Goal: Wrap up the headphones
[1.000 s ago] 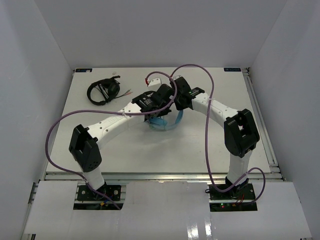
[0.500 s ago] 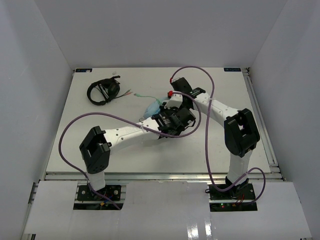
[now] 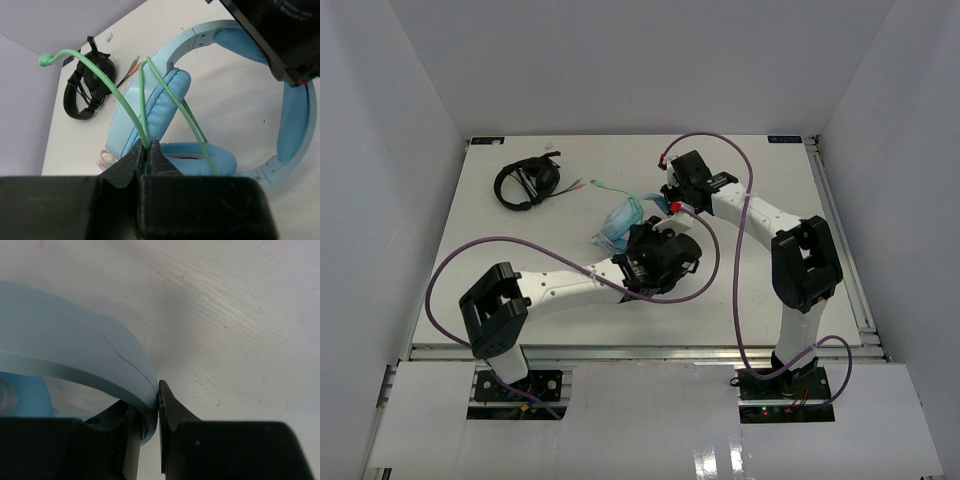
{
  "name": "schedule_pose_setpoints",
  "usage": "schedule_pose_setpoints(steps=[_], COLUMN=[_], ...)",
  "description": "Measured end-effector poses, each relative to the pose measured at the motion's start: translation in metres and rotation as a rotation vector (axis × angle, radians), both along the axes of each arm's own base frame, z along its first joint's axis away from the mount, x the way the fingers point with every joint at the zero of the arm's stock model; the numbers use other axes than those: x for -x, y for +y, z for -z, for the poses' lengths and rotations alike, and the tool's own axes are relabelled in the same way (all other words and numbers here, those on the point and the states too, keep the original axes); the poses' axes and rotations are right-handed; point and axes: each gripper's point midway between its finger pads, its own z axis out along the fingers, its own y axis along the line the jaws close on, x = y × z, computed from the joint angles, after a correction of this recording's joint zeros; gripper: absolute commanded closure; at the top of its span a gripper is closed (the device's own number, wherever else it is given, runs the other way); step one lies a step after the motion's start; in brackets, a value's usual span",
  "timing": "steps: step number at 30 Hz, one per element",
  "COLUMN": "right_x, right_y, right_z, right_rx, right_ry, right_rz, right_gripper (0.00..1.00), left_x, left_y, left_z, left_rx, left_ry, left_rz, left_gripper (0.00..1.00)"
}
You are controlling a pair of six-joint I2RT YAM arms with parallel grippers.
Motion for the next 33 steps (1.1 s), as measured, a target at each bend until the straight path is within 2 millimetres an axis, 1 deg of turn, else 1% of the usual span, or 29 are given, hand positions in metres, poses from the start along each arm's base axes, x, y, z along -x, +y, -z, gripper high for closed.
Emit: schedule_pose_setpoints(steps=[3,6,9,11,14,18,22,26,33], right_x=[0.001,0.000,-0.003,-0.003,-0.002,0.002,0.005,0.006,0.006], right_y=[0.003,0.005,0.007,0.009,0.009,0.006,0.004,0.004,0.005], right_z=[-0.002,-0.006,-0.011,-0.013,-0.013,-0.010,-0.005,-0.002,-0.003], right_rx=[-0.047,-0.078,-0.100,-0.109,-0.105,-0.085,-0.070,-0.065,-0.069], right_ry=[0.021,0.025,0.018,0.016,0.013,0.023,0.037,0.043,0.045], right_rz=[-0.040,-0.062,-0.078,-0.091,-0.110,-0.131,-0.142,-0.148,-0.151], right_gripper=[0.92,0.92,0.92,0.92,0.92,0.92,0.92,0.92,0.92], left_x=[0.002,0.002,0.005,0.008,0.013,0.018,0.023,0.026,0.027], left_y=[-0.001,-0.011,-0.023,-0.030,-0.034,-0.031,-0.023,-0.020,-0.019], left_z=[-0.014,-0.031,-0.037,-0.034,-0.019,0.002,0.012,0.012,0.005], left_rx=[-0.010,-0.021,-0.073,-0.130,-0.233,-0.360,-0.465,-0.537,-0.602], left_ry=[-0.027,-0.048,-0.055,-0.047,-0.018,0.018,0.021,-0.006,-0.048], left_rz=[0.082,0.178,0.281,0.347,0.434,0.516,0.575,0.628,0.684], left_gripper=[0.96,0.97,0.99,1.00,1.00,1.00,0.96,0.93,0.98])
